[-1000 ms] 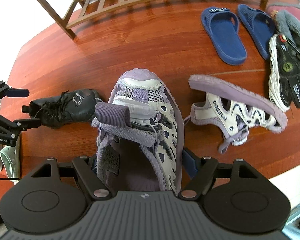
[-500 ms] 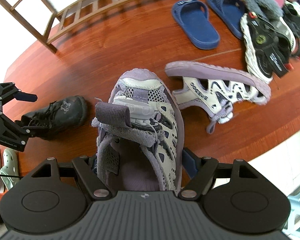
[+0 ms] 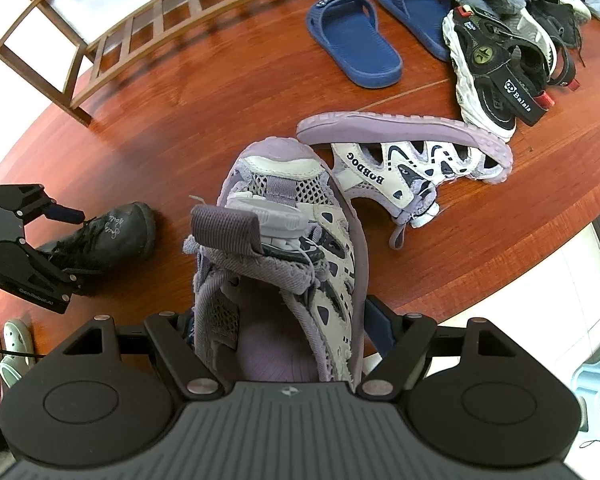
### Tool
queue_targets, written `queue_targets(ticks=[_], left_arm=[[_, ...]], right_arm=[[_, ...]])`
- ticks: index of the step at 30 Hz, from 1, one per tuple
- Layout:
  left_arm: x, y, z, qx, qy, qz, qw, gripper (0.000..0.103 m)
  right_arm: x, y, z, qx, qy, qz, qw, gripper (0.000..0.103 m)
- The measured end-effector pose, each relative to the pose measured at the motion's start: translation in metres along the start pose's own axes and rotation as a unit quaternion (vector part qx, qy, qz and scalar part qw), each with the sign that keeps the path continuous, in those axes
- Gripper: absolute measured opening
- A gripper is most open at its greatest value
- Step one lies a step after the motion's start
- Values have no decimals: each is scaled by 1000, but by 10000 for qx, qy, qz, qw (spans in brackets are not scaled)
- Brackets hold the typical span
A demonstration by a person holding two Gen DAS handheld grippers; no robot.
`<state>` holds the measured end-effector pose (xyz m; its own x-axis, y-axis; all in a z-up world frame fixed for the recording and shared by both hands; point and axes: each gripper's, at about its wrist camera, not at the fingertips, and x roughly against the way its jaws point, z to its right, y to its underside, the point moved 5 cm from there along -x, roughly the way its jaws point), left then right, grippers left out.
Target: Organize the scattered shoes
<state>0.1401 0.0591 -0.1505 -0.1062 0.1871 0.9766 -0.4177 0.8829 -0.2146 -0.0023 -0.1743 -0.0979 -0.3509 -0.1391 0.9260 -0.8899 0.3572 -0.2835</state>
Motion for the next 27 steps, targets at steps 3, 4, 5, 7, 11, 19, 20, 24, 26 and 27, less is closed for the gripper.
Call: queue_targets(ticks=[3,4,5,7,11,19,20,24,26,27], left_arm=[[0,2,-1,186,-54,105,9998,78],[1,3,-1,266,-74,146,9995,77],[2,4,-1,357,-104,183,9991,76],[2,6,-3,557,-179,250,9980,75],[6,13,-11,1249,-340,351,9910,74],[22,44,-19,3070,-661,585,9476,74],[25,48,-19,3288,-685,609,9399,74],[34,66,-10,4029,-808,653,9093,74],[37,75,-5,4342,-871,650,8943,74],[38,79,-2,4445,-908,629,8889,74]], right_arm=[[-1,-2,-1,18,-6,-11,10000,81],[-2,-3,-1,31,-11,-17,10000,81],[-2,-4,-2,50,-19,-24,10000,81],[-4,-7,-3,103,-39,-46,9999,81],[-7,-13,-9,265,-93,-95,9996,81],[-16,-29,-26,735,-252,-207,9968,81],[-18,-32,-29,834,-275,-235,9959,81],[-27,-40,-41,1134,-332,-349,9924,81],[-32,-44,-48,1307,-378,-412,9898,81],[-35,-46,-52,1419,-415,-454,9880,81]])
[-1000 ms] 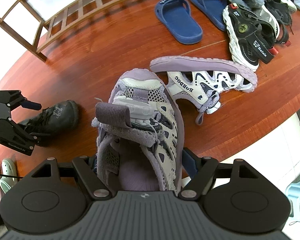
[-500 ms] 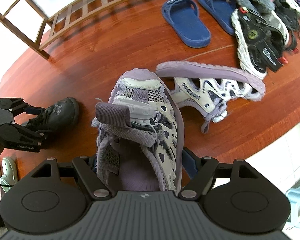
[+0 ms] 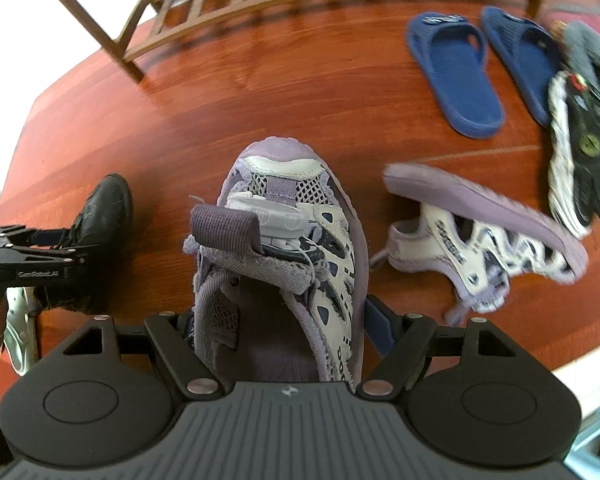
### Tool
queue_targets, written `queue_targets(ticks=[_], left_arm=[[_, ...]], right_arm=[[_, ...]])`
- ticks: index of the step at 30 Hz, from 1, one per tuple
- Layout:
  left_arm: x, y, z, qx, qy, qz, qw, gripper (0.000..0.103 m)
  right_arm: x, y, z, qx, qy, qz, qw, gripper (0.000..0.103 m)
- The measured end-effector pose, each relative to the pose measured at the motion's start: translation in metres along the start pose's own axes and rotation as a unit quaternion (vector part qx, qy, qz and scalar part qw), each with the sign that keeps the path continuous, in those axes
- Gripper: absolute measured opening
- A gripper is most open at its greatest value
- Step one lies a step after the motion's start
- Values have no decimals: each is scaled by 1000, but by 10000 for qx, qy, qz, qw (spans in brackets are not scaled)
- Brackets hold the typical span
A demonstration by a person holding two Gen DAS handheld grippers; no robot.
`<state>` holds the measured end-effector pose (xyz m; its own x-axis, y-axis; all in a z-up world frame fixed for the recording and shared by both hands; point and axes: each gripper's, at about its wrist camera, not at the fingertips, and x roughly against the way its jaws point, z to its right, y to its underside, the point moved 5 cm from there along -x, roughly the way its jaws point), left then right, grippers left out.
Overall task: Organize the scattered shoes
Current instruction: 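Carry the black boot beside the green clog and open the left tool while the right tool holds the sneaker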
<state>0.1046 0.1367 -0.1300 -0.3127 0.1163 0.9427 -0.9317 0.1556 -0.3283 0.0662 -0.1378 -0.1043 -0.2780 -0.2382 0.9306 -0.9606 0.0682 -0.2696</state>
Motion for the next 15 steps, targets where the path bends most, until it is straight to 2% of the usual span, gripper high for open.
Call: queue_targets(ticks=[7,15], left_arm=[[12,33,-13,757,-304,-84,9966,73],[16,67,-28,1548,-560,-264,9860,73]], right_arm=[[-19,-14,-23,666,-229,-222,9973,81],[-37,-20,-43,1185,-432,-418,9911,81]])
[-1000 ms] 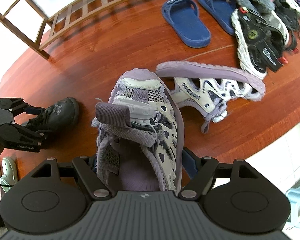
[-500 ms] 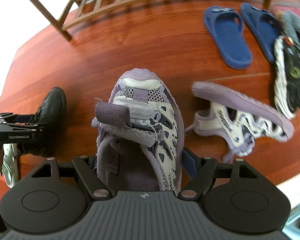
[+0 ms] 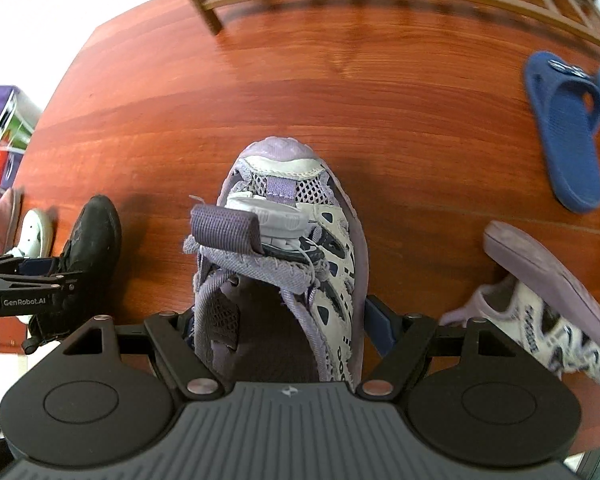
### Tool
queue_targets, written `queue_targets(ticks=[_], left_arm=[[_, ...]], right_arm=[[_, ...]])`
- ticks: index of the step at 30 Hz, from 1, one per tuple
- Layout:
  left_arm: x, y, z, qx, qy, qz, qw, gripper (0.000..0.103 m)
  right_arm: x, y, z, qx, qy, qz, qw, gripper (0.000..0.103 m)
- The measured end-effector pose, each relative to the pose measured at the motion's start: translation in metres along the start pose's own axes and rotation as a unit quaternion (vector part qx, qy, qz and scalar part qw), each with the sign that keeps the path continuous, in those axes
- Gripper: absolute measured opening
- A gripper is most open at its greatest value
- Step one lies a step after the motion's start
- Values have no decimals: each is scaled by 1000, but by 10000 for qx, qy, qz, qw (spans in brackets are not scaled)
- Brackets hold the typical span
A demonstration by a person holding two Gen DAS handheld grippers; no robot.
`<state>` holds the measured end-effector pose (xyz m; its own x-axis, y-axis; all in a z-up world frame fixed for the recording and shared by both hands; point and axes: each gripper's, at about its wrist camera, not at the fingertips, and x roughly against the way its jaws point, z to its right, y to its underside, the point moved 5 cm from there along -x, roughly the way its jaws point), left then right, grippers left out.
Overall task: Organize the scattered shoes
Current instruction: 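Carry the black boot beside the green clog and open the left tool while the right tool holds the sneaker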
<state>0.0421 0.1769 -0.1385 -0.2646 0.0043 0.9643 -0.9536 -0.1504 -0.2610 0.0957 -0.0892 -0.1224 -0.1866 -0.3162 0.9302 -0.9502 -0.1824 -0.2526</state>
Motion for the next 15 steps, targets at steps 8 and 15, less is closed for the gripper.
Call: queue_targets(ticks=[8,15], left_arm=[[3,20,-11,315,-114,-102,9994,74],[-2,28,-10,231,-65,-100,9997,77]], right_arm=[[-10,-1,2,-174,-31,-20,9998,81],[-10,14,5,-594,179,198,9979,81]])
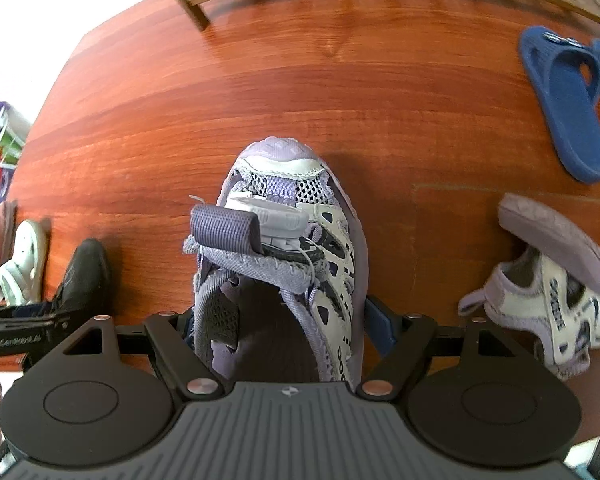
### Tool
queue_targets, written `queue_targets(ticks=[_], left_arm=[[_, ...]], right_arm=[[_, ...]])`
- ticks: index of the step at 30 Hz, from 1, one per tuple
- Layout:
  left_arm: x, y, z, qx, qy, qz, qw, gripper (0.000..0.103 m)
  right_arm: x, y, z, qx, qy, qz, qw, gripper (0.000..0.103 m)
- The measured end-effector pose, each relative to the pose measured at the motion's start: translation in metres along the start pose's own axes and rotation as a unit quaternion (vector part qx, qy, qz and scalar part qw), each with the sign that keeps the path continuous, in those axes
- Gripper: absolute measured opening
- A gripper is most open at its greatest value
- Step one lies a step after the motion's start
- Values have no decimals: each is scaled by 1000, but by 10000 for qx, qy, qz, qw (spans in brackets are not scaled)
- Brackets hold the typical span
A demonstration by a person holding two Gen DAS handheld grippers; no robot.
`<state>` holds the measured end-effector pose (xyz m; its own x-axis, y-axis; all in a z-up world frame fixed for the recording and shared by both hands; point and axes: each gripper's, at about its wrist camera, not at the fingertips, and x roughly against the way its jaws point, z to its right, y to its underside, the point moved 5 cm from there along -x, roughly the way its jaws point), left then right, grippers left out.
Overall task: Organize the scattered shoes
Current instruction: 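Carry the black boot beside the green clog and open the left tool while the right tool holds the sneaker, then lower the lavender sneaker beside the lavender sandal and open the right tool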
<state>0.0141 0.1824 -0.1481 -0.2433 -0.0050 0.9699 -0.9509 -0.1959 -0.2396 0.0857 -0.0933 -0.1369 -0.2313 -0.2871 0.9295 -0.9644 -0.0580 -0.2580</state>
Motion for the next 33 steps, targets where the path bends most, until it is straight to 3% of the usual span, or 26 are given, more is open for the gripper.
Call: queue_targets(ticks=[7,17,20,33], left_arm=[[4,-1,0,-58,168,104,9998,87],[32,0,13,-191,653,427,9968,93],[40,3,18,-229,801,534,9951,94],[48,12,32,-619,834,463,9935,94]], right_arm=[[3,23,16,-469,368,161,9981,81],[-3,52,31,4,1409,459,9890,81],[-6,55,36,-32,1480,490,9878,81],[-19,51,36,30,1526,611,9864,85]])
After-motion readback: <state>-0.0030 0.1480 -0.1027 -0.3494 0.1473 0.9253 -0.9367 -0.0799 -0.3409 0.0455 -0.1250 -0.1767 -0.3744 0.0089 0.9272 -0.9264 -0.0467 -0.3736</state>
